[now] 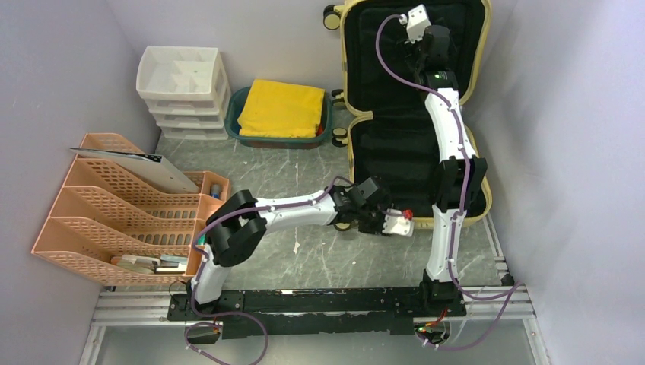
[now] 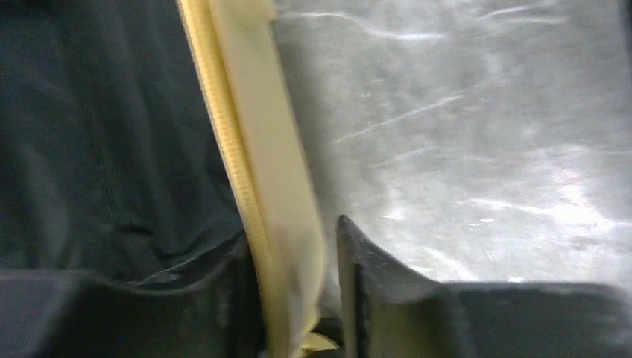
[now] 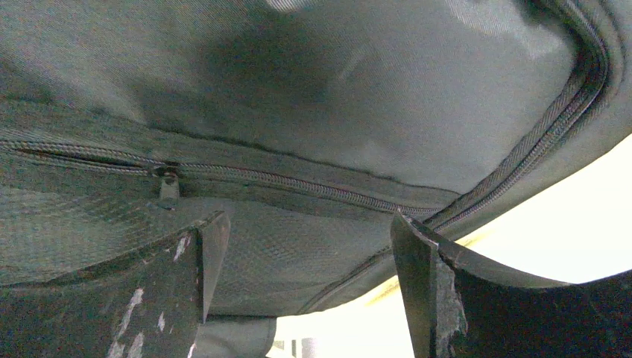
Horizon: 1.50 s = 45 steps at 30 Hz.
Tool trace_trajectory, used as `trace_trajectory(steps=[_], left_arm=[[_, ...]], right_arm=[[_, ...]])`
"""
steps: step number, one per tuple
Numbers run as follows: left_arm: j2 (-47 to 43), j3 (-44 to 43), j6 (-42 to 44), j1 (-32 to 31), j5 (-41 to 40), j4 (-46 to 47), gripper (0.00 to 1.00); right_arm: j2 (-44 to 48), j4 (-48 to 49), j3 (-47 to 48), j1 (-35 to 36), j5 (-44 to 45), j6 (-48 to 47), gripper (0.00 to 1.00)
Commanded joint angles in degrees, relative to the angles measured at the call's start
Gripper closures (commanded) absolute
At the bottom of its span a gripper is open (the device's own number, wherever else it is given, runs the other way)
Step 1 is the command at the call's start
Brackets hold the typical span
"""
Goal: Open, take out, and arrange the luggage
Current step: Open the luggage at the center of the board, then reset both arms
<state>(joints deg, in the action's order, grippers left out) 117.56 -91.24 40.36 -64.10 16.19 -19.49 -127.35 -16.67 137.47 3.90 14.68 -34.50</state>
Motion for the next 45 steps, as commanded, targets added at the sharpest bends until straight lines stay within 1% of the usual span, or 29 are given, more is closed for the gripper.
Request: trace_trajectory(steps=[1,2,4,5,7,9,12,14,16,20,22,24,26,28,29,32,36,38,40,42,45], left_arm=[[-2.6,3.1,0.7,-3.9,0.4,-3.8,0.41],[-2.5,2.8,-0.1,-3.9,-1.5,-3.3,0.31],[-2.7,2.1,-2.1,-3.4,-3.3,-1.9,0.09],[-3.2,1.9,-3.0,-3.1,-3.5,-1.2,0.04],[-4.6,1.3,-4.5,-2.3,-3.3,-0.2,0.03],[-6.3,-0.2,-5.1,-1.5,-2.5,-1.2,0.03],[-9.3,-1.4,-5.7,0.3,-0.1,-3.4,0.03],[-12.3,-0.7,-6.7,2.3,1.3,-3.8,0.03],[-15.5,0.8,-7.5,5.0,3.7,-3.7,0.03],[-23.0,5.0,-9.8,13.0,6.2,-2.0,0.03],[-27.5,7.2,-12.9,14.8,0.2,-0.5,0.03],[-31.6,9.8,-12.7,15.5,-5.9,-0.7,0.03],[-36.7,14.5,-11.7,16.4,-10.4,0.1,0.03],[-41.8,20.8,-13.9,17.6,-15.0,2.3,0.03],[-44.1,22.7,-14.3,18.7,-15.8,2.1,0.03],[-50.6,28.2,-16.2,23.1,-16.9,1.8,0.03],[-59.0,36.7,-20.7,26.2,-29.4,3.6,0.03],[-63.6,41.0,-21.3,27.3,-31.9,4.6,0.03],[-68.2,44.8,-22.6,28.6,-31.8,5.8,0.03],[-71.9,47.6,-23.7,30.4,-29.0,5.8,0.03],[-74.4,50.2,-25.6,32.3,-25.5,5.5,0.03]], right_arm=[[5.6,0.2,-1.8,-0.8,-0.3,0.3,0.15],[6.4,-0.3,-2.7,-0.8,-1.3,0.4,0.14],[8.2,-2.2,-4.4,-0.7,-4.5,1.2,0.12],[9.4,-3.5,-5.4,-0.6,-6.4,1.4,0.11],[12.2,-5.2,-8.6,-0.3,-9.1,1.6,0.08],[15.7,-6.1,-13.1,0.0,-11.1,1.6,0.05],[23.6,-5.8,-22.3,0.1,-14.4,2.0,0.01],[29.1,-4.3,-29.6,0.1,-17.8,2.7,0.00],[34.4,-3.9,-36.8,0.1,-20.7,4.1,0.00],[43.6,-7.3,-45.8,0.1,-28.9,9.1,0.00],[47.8,-11.2,-49.7,0.1,-34.8,10.8,0.00],[52.5,-13.6,-54.4,0.0,-39.7,13.4,0.00],[57.4,-15.6,-59.3,0.1,-43.7,15.8,0.00],[64.2,-16.3,-64.0,0.1,-46.1,17.8,0.00],[67.3,-16.6,-66.1,0.1,-47.0,18.6,0.00],[71.4,-23.1,-66.7,0.1,-50.7,18.4,0.00],[76.7,-28.7,-66.5,0.1,-54.3,17.9,0.00],[77.8,-31.8,-65.4,0.1,-57.1,16.6,0.00],[78.5,-34.0,-64.4,0.1,-58.7,15.5,0.00],[79.2,-35.0,-64.5,0.1,-60.9,14.4,0.00],[79.6,-36.4,-66.1,0.0,-64.9,10.7,0.00]])
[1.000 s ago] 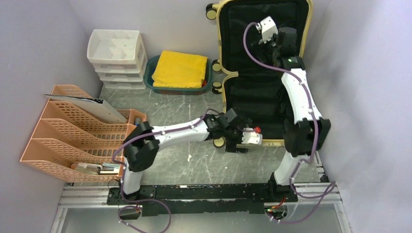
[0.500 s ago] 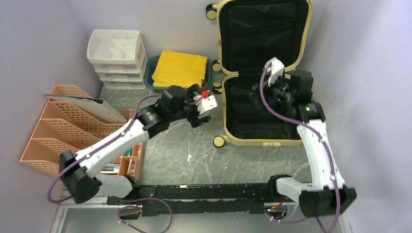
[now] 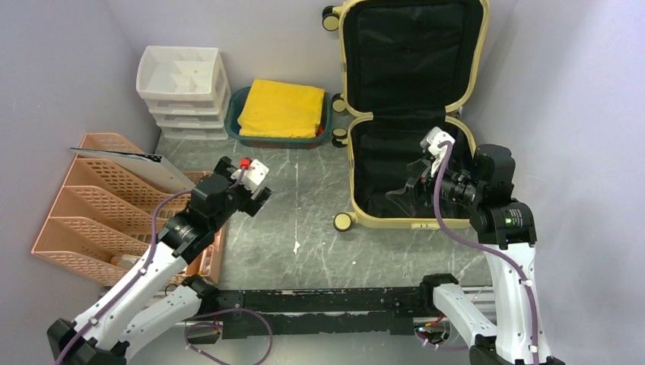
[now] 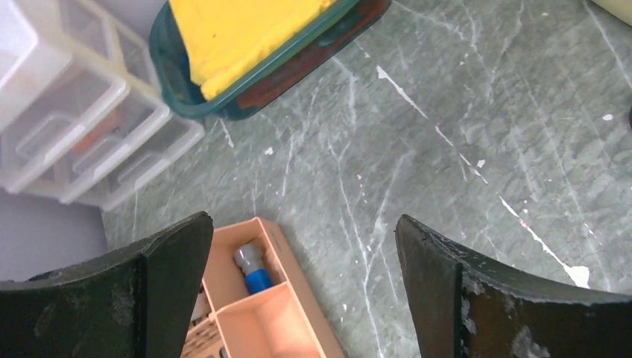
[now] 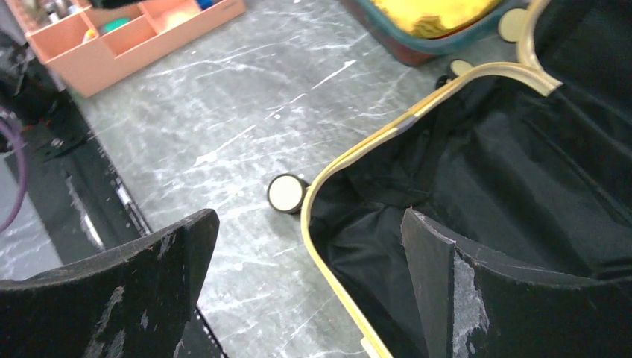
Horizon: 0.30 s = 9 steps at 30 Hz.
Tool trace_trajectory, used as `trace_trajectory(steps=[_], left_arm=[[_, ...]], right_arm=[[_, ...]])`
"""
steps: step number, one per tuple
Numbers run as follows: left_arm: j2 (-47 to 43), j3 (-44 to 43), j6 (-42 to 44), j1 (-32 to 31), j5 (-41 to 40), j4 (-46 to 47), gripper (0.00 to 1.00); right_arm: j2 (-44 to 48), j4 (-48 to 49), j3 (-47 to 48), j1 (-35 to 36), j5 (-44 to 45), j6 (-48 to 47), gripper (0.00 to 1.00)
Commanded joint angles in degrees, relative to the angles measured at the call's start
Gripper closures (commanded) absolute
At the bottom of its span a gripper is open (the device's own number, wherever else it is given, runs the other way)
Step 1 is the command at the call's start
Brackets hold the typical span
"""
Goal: Open, take out, and arrange the luggage
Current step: Reset both arms
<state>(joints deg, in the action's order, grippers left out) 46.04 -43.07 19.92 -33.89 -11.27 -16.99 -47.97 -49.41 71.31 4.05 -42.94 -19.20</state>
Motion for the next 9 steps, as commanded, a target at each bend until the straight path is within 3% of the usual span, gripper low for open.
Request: trace_trajectory(steps=[1,9], left_arm=[[-3.3,2.8,-5.7,2.7,2.8,3.1,0.03],[-4.8,2.2,-7.1,7.2,9.2,0.2,0.03]], right_arm=[[0.3,-4.7,-0.2,-0.2,-8.5,-6.4,0.00],[0.8,-11.6,1.3,-1.6,-14.5,-14.1,0.00]])
